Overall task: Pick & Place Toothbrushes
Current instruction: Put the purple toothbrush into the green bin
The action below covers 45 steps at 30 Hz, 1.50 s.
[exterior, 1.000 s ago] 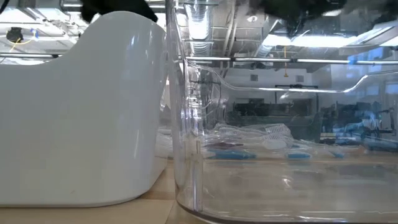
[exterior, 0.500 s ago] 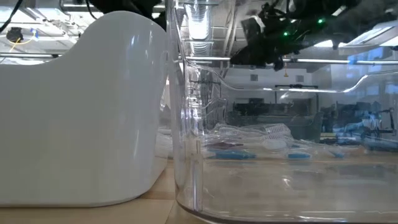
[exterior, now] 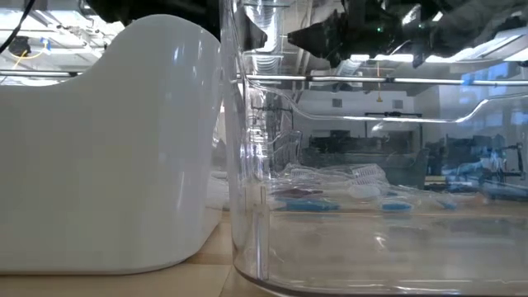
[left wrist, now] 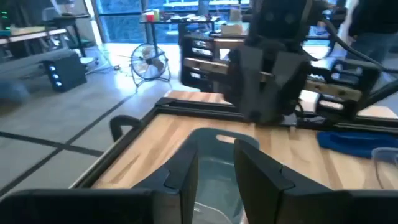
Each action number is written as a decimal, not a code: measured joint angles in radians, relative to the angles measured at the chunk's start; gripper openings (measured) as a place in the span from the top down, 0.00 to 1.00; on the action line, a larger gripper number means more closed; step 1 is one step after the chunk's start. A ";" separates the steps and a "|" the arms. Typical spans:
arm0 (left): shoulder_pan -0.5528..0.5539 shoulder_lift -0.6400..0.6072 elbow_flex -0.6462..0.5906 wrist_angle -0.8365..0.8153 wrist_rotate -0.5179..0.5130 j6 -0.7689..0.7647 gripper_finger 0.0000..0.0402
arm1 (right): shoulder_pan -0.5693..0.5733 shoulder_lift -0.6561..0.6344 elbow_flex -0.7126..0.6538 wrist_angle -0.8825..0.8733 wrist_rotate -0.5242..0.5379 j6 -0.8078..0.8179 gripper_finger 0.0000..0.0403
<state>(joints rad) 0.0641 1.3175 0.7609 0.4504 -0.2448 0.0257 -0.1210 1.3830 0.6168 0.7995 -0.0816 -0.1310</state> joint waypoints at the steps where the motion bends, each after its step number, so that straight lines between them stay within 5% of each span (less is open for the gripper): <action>1: -0.001 -0.001 0.000 0.008 0.000 0.000 0.76 | 0.000 0.000 0.001 -0.001 0.000 0.000 1.00; 39: 0.042 0.007 -0.005 0.000 0.002 0.067 0.76 | 0.016 0.000 0.001 0.065 0.000 -0.052 1.00; 45: 0.042 0.007 -0.005 -0.006 0.002 0.066 0.76 | 0.054 0.000 0.002 0.043 -0.001 0.107 1.00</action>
<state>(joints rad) 0.1065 1.3247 0.7563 0.4448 -0.2428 0.0914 -0.0668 1.3827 0.6186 0.8422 -0.0822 -0.0237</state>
